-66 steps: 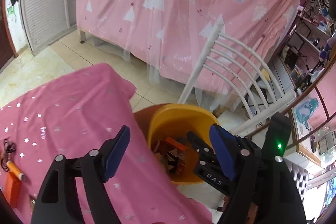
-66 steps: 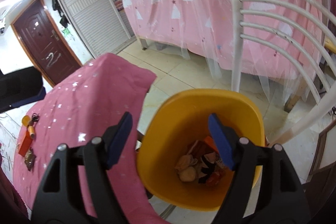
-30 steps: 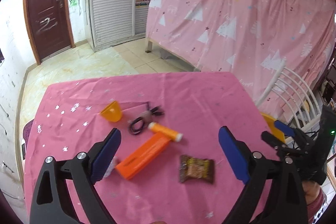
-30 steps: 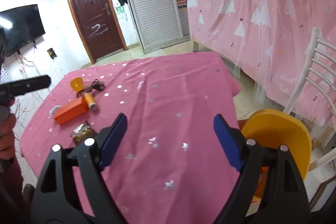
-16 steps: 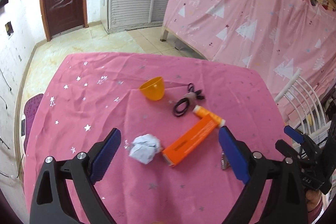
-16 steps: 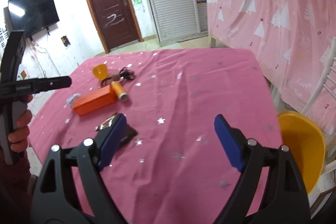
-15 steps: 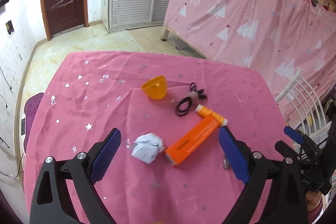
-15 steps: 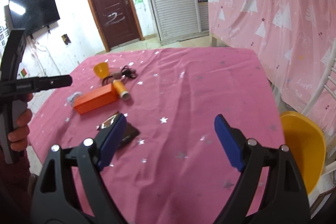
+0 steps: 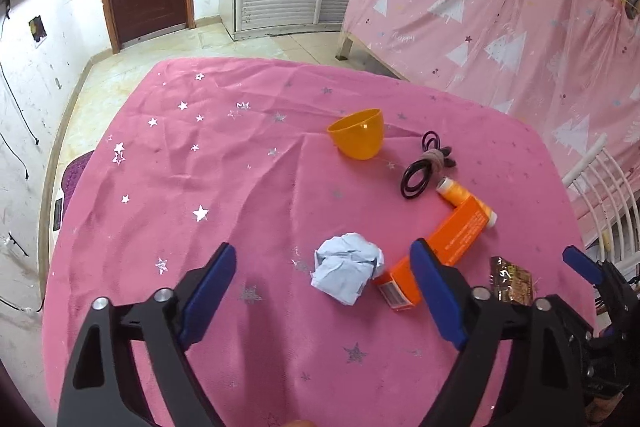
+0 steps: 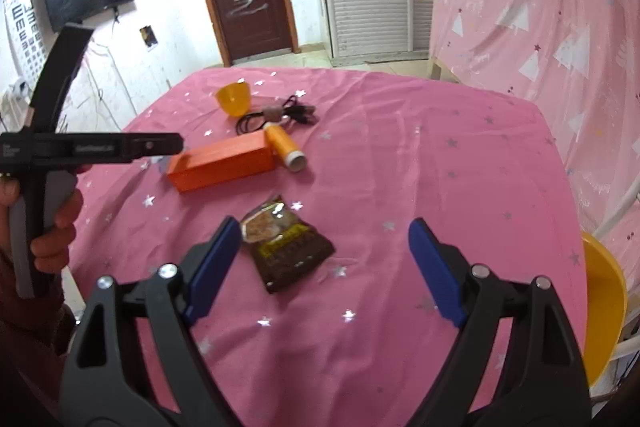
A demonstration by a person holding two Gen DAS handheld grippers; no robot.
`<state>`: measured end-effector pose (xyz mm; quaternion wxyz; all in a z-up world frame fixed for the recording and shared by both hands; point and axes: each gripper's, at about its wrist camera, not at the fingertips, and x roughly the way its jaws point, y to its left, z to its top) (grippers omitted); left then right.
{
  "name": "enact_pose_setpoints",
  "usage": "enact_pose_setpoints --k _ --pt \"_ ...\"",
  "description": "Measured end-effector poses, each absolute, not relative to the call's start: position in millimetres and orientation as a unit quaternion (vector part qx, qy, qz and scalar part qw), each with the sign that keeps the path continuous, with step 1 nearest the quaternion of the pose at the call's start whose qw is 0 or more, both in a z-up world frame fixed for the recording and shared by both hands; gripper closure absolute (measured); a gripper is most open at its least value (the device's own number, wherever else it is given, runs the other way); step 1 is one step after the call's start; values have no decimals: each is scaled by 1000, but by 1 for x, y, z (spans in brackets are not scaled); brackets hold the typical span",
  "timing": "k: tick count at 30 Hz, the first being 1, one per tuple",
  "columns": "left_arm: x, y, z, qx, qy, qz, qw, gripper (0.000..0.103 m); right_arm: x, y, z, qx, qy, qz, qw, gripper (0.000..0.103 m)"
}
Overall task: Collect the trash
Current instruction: 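Grasp the white tissue with the left gripper while the right grasps the brown snack packet, then carry the tissue and snack packet to the yellow bucket and release both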
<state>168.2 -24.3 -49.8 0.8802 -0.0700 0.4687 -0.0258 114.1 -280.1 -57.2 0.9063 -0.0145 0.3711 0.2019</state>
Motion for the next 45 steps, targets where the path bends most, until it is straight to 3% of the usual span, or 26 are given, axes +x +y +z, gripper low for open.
enact_pose_setpoints --k 5,9,13,16,25,28,35,37,45 --pt "167 -20 -51 -72 463 -15 883 33 115 -270 -58 -26 376 210 902 21" --pt "170 -15 -57 -87 476 -23 875 43 118 -267 -58 -31 379 212 900 21" --pt "167 -18 -58 -69 471 -18 879 66 119 -262 -59 -39 384 211 898 21" --pt "165 -22 -58 -56 469 -21 881 75 121 -257 -60 -46 386 211 897 21" --pt "154 -24 -56 -44 454 -27 889 77 135 -244 -65 -65 404 223 885 21" --pt "149 -20 -53 -46 451 -31 891 77 137 -241 -68 -70 412 225 880 33" --pt "143 -14 -48 -55 447 -32 892 77 135 -238 -70 -81 416 225 877 46" --pt "142 -14 -47 -54 445 -32 893 77 133 -237 -70 -83 415 226 877 57" --pt "137 -15 -40 -48 437 -27 898 76 131 -240 -69 -76 411 216 882 63"
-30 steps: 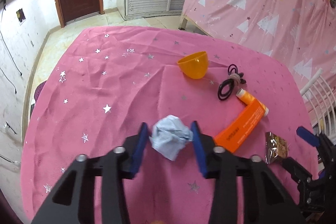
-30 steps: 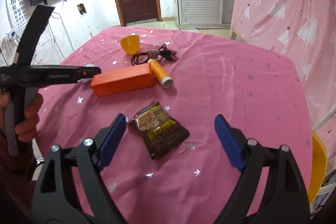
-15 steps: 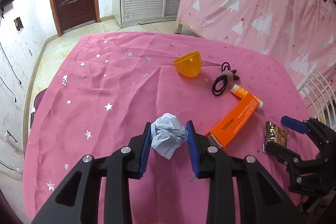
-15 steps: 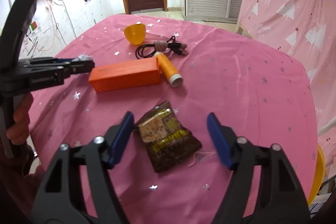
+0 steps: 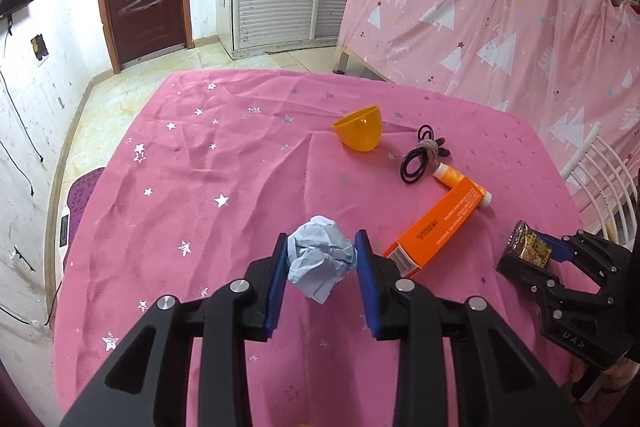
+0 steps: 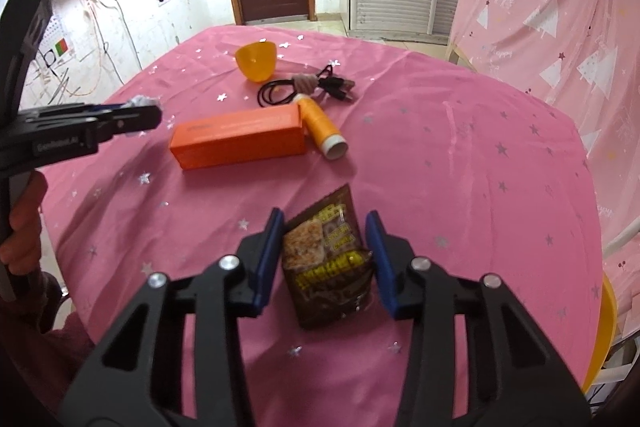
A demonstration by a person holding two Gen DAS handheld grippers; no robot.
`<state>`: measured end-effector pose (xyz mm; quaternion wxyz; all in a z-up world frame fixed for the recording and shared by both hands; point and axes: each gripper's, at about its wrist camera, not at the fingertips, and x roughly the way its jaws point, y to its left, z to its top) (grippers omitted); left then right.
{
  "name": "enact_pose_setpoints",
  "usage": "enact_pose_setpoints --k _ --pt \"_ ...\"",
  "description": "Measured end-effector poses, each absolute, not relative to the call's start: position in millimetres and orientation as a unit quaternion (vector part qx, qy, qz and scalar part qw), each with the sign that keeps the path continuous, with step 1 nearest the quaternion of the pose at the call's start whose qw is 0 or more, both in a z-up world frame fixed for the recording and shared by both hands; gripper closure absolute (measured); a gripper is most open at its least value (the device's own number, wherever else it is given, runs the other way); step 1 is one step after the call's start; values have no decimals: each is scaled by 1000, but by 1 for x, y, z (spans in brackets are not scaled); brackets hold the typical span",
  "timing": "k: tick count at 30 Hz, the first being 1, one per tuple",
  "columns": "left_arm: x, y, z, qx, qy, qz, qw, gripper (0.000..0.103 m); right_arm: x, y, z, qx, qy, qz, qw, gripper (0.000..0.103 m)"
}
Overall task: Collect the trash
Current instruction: 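Carry the tissue and snack packet to the yellow bucket and release both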
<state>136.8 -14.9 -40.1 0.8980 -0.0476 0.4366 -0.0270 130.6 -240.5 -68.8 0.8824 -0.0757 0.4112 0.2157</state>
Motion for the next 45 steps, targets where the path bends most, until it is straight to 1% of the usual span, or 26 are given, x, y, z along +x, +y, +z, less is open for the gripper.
enact_pose_setpoints --k 17,33,45 --pt "124 -43 -17 -21 414 -35 909 76 122 -279 -45 -27 378 194 905 63" --pt "122 -102 1 27 400 -72 913 76 112 -339 -31 21 348 154 924 63" --pt "120 -136 2 54 402 -93 909 76 107 -382 -29 52 331 124 934 63"
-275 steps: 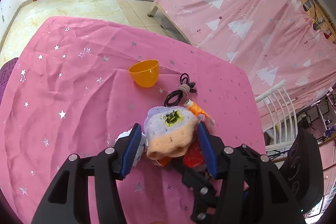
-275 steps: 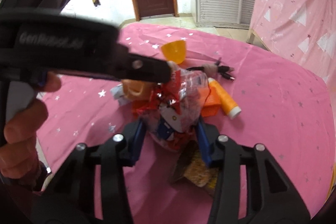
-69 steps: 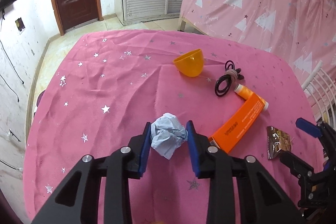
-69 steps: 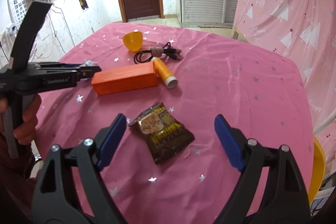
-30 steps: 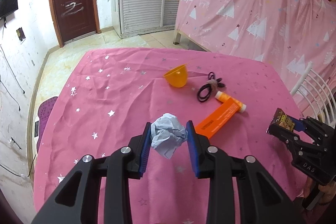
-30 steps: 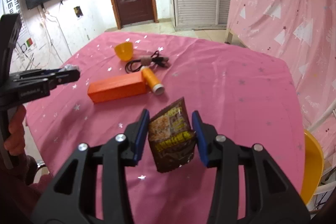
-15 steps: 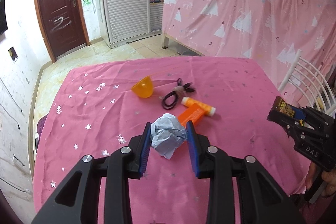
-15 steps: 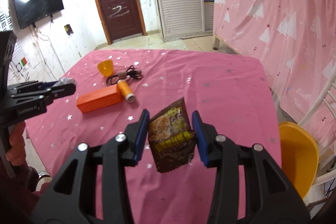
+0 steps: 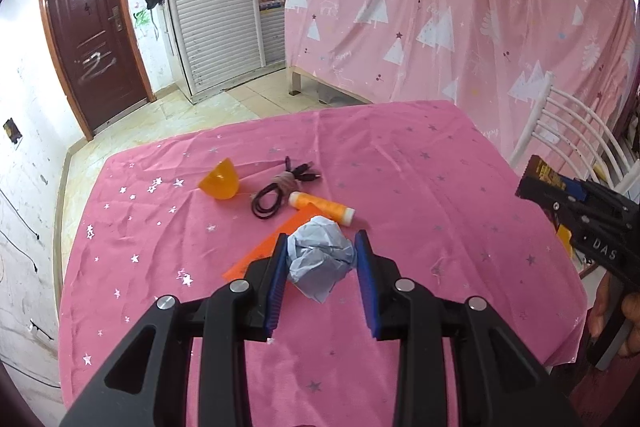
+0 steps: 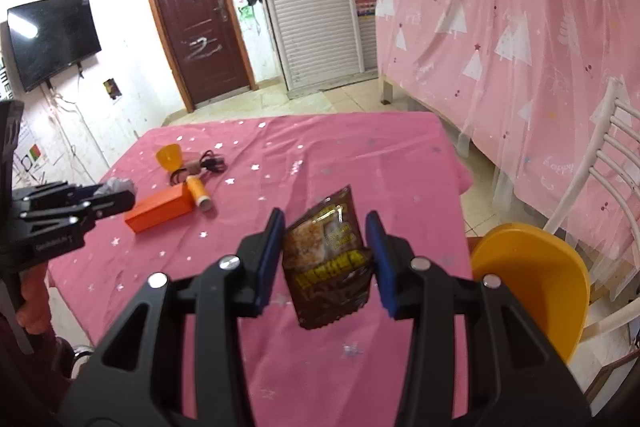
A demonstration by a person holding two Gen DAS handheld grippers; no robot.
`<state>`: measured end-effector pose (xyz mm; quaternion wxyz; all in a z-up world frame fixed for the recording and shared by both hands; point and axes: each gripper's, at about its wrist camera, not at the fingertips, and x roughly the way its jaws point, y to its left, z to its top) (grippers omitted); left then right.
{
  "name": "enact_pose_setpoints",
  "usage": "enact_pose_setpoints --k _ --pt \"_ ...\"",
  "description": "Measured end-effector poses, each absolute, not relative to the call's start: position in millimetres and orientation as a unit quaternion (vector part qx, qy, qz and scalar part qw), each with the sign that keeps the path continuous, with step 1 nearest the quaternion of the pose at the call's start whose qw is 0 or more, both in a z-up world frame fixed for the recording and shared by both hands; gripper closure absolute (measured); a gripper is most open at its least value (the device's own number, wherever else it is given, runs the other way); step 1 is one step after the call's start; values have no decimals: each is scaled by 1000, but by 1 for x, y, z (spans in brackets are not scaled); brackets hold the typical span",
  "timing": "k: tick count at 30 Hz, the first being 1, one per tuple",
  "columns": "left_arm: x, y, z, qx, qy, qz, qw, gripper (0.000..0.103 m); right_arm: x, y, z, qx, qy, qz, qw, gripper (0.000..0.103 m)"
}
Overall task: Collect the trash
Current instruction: 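Carry the tissue and snack packet to the yellow bucket and release both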
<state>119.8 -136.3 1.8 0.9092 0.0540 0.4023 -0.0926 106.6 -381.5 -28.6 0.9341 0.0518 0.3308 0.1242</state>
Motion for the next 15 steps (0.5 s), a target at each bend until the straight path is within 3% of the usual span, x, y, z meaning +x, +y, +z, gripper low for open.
enact_pose_setpoints --k 15 --pt "120 -192 -3 93 409 -121 900 76 98 -452 -27 113 302 68 944 63"
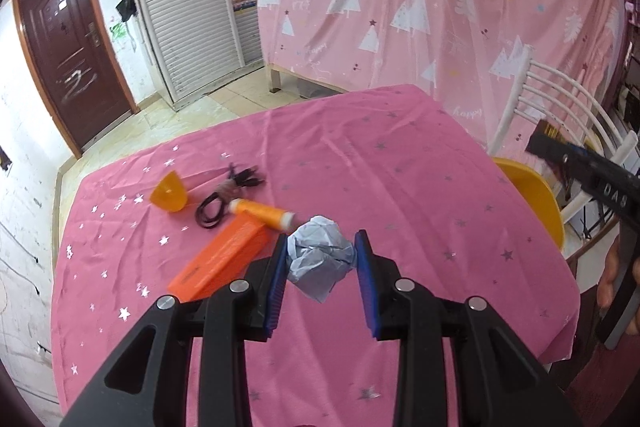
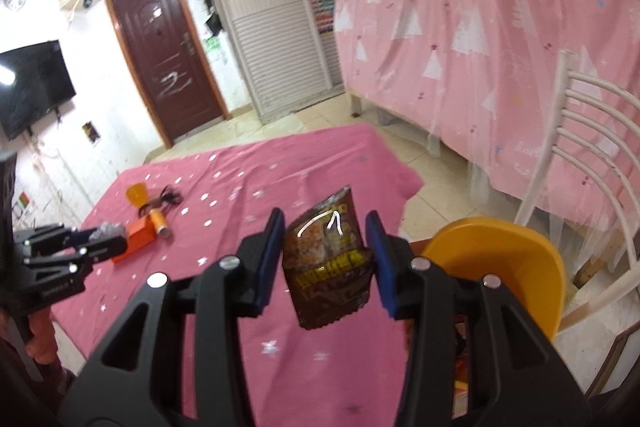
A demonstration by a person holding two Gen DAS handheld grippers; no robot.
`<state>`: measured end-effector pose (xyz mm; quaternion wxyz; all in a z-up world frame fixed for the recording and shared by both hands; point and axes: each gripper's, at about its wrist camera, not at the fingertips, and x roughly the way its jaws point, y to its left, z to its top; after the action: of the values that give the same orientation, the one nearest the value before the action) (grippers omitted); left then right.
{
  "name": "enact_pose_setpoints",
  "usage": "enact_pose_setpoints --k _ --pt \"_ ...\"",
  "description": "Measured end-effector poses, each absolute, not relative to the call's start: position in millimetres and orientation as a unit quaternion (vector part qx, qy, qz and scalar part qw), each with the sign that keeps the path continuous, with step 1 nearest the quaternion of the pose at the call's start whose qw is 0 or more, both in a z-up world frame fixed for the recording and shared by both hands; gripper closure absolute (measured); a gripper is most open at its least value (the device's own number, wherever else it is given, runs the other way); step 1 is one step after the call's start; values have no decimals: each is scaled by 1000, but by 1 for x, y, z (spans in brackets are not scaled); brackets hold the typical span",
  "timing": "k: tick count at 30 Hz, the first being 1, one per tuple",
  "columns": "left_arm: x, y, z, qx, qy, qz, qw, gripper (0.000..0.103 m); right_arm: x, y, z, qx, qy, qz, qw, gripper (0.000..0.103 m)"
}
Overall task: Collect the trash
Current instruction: 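Carry the tissue and snack packet to the yellow bucket and release both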
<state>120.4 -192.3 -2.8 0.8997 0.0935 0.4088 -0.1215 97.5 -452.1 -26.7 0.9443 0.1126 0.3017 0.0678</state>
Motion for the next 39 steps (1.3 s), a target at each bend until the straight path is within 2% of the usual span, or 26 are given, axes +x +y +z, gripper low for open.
enact_pose_setpoints --k 12,20,32,35,36,38,39 --pt "133 -272 8 105 414 -193 883 76 82 -539 -34 168 287 -28 943 63" --pt "143 -347 12 103 431 -268 856 76 91 -572 -66 197 316 -65 926 63" --pt "169 -440 -18 90 482 -319 811 76 110 -607 -120 248 362 -81 895 63" --pt "173 -454 -26 92 488 -320 807 76 109 -611 -125 253 365 -88 892 53" --pt "175 -459 -30 90 492 -323 803 73 110 -613 -126 253 365 -91 891 47" --pt "178 -466 -36 90 499 -320 800 67 110 -616 -129 260 365 -91 890 47" --pt "180 -469 -37 89 499 -316 802 59 111 -617 -130 262 365 -91 889 47"
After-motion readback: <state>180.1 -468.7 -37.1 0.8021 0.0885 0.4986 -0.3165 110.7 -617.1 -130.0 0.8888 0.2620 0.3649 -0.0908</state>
